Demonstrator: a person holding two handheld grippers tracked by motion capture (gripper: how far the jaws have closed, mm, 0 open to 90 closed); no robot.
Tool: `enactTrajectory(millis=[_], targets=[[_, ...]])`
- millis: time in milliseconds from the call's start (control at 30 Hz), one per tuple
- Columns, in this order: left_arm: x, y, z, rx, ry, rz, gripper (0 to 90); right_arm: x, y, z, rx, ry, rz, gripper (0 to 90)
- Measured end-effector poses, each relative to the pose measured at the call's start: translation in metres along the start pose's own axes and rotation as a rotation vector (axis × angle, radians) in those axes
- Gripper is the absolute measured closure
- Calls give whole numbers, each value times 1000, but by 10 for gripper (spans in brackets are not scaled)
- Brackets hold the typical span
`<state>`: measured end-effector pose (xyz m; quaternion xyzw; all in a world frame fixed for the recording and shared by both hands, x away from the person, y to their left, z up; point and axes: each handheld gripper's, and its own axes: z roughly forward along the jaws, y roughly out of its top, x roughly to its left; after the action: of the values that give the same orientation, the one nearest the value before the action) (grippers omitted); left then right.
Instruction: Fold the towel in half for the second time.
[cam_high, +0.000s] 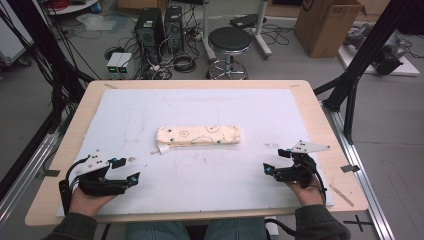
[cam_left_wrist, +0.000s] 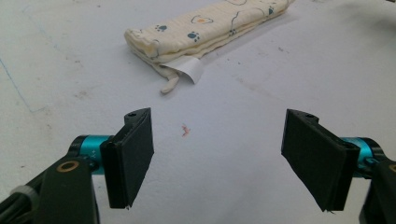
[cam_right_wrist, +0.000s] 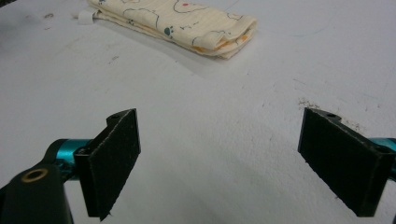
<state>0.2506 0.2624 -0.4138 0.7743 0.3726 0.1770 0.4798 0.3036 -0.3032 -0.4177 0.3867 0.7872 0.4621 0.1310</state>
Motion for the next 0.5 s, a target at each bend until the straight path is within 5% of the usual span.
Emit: enactTrajectory(millis=[500], targets=[[-1, -10, 2, 18, 8, -6, 257, 5, -10, -1, 17, 2, -9, 123]])
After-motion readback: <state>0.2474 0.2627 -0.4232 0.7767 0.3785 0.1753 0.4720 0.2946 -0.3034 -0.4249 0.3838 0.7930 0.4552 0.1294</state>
